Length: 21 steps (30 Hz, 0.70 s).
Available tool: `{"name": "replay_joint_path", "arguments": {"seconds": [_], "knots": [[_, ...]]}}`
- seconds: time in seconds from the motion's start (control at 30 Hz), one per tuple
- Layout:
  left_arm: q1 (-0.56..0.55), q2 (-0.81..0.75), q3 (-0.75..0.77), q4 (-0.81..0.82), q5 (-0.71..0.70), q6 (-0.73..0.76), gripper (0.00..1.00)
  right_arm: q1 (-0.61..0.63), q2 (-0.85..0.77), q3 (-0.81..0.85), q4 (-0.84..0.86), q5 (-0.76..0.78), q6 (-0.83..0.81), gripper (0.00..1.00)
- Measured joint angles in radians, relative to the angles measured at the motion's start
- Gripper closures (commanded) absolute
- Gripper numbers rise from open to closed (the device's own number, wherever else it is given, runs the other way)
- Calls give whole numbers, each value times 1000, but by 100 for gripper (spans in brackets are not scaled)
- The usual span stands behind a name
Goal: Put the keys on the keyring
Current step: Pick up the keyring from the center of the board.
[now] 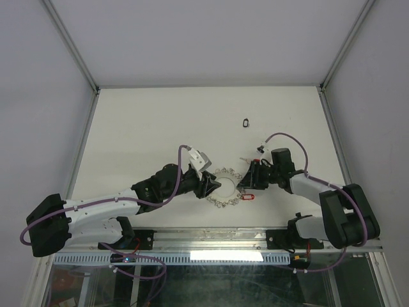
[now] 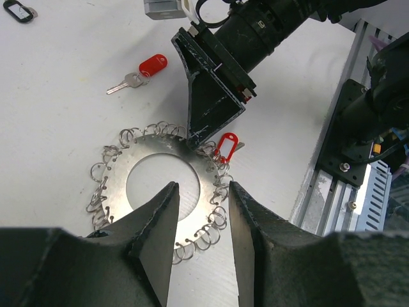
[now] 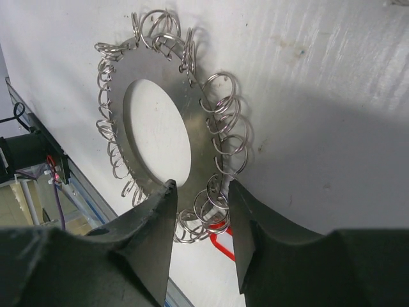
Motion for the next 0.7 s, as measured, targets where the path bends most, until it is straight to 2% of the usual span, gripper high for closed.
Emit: {"name": "replay_joint_path", "arguments": {"seconds": [0.1,0.2,0.3,0.7], "knots": [[0,0,0,-1,0,-2,64,0,7,9,-10,15,0,58],[0,0,0,-2,1,-3,64,0,8,16,-13,25,-2,48],[0,0,0,-2,1,-3,64,2,8,31,-21,29,-12,45],[0,18,0,-5,4,-3,64,64,-60,58,-150,160,-38,48]]}}
